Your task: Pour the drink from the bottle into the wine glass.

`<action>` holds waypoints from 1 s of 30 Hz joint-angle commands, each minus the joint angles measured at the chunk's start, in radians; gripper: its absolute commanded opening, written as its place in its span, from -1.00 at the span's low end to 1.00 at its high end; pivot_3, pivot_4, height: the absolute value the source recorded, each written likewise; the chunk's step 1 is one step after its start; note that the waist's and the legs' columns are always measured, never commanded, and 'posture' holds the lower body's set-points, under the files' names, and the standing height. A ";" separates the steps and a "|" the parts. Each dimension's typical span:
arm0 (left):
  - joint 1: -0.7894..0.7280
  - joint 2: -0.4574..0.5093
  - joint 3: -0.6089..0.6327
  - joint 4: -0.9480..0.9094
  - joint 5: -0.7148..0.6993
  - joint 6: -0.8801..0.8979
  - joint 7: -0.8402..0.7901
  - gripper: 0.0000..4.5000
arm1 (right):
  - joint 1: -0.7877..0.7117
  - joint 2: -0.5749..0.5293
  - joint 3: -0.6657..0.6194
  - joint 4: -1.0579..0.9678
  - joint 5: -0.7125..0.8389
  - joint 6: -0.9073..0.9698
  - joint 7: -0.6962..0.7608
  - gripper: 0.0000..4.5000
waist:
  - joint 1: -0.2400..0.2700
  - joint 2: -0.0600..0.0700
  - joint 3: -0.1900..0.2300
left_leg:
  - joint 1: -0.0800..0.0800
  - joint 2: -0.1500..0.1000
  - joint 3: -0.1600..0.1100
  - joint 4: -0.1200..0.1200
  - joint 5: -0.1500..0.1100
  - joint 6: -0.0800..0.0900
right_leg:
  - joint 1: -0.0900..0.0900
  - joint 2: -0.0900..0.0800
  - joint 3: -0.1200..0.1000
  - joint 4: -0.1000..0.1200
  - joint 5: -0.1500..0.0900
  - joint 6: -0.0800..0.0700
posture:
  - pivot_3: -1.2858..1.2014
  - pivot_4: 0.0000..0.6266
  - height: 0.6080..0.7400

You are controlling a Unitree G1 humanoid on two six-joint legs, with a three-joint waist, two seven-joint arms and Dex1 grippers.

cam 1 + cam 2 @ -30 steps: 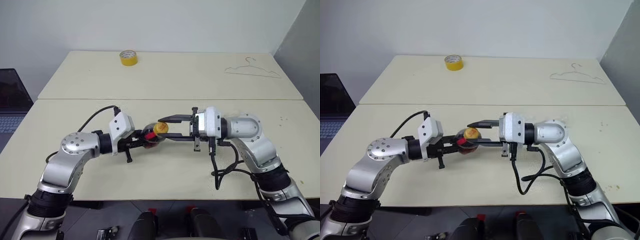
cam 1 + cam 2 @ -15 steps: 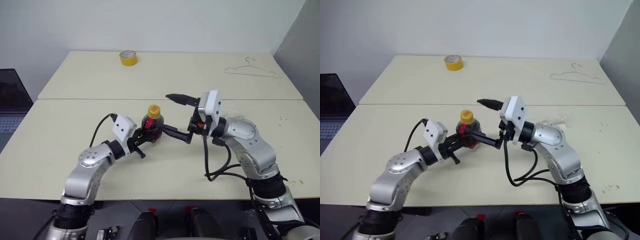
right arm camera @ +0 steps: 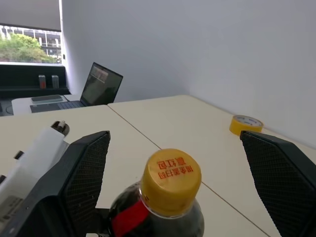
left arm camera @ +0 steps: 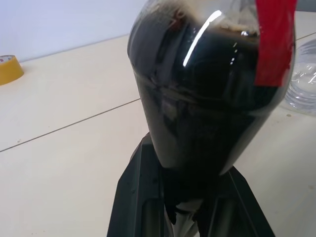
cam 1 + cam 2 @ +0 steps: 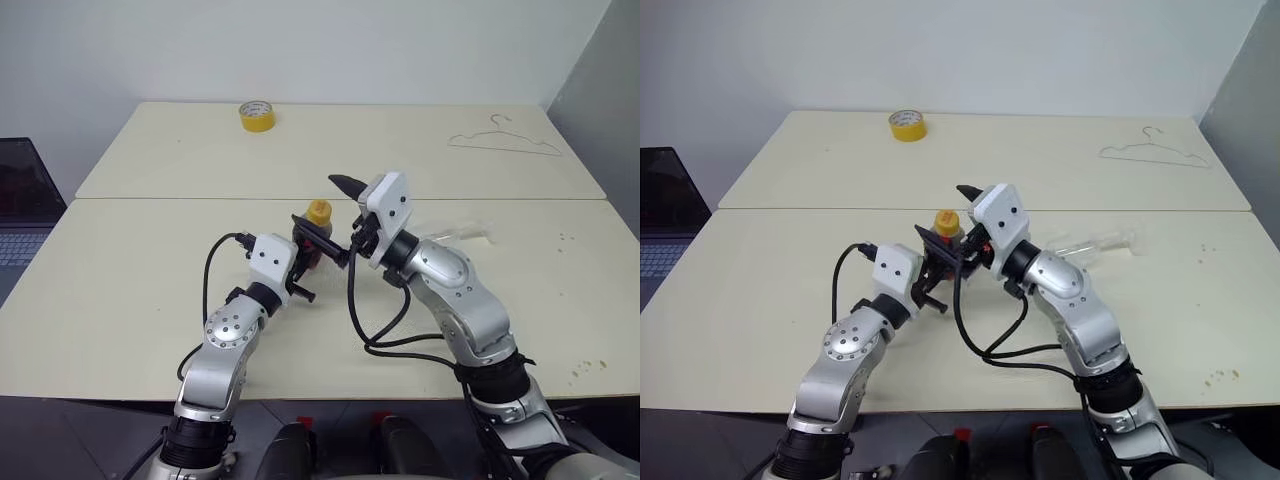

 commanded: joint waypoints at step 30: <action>-0.048 -0.004 0.054 -0.043 -0.021 -0.016 0.012 -0.82 | 0.019 -0.035 -0.135 -0.050 0.032 0.052 -0.025 1.00 | 0.000 0.000 0.000 | 0.000 0.000 0.000 0.000 0.000 0.000 | 0.000 0.000 0.000 0.000 0.000 0.000 | 0.03 -0.52 1.00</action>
